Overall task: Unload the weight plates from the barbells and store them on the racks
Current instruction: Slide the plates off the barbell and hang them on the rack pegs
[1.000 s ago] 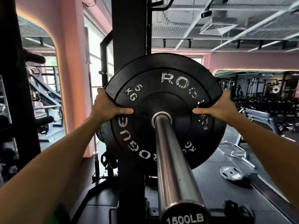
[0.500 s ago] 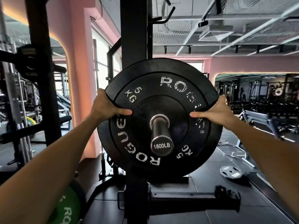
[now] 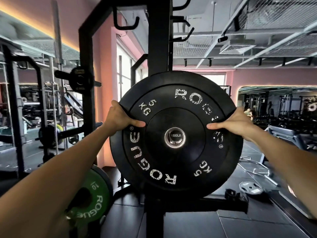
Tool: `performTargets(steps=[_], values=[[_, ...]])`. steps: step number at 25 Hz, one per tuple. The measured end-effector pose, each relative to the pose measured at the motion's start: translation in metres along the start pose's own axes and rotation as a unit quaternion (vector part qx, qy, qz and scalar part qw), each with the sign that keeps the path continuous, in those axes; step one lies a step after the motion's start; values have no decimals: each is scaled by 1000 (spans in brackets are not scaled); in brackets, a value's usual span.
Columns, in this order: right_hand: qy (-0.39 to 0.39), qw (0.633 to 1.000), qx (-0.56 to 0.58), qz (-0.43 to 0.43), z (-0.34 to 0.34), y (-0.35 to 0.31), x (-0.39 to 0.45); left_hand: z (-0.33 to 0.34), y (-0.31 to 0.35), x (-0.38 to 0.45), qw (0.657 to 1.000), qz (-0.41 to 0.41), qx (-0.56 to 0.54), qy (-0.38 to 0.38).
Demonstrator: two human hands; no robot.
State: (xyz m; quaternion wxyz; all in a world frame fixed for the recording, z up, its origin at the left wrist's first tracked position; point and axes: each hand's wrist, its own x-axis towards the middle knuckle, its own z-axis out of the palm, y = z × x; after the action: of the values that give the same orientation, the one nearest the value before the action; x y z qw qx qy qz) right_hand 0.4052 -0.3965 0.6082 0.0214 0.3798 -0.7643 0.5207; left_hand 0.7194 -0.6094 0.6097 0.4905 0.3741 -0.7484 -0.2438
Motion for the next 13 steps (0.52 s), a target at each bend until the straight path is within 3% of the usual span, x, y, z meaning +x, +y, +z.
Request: performTargets(steps=[7, 13], values=[[-29, 999, -11, -32, 16, -85, -60, -111, 0, -33, 999, 3, -19, 45], [-49, 997, 15, -50, 91, -163, -120, -225, -44, -43, 997, -8, 7, 75]])
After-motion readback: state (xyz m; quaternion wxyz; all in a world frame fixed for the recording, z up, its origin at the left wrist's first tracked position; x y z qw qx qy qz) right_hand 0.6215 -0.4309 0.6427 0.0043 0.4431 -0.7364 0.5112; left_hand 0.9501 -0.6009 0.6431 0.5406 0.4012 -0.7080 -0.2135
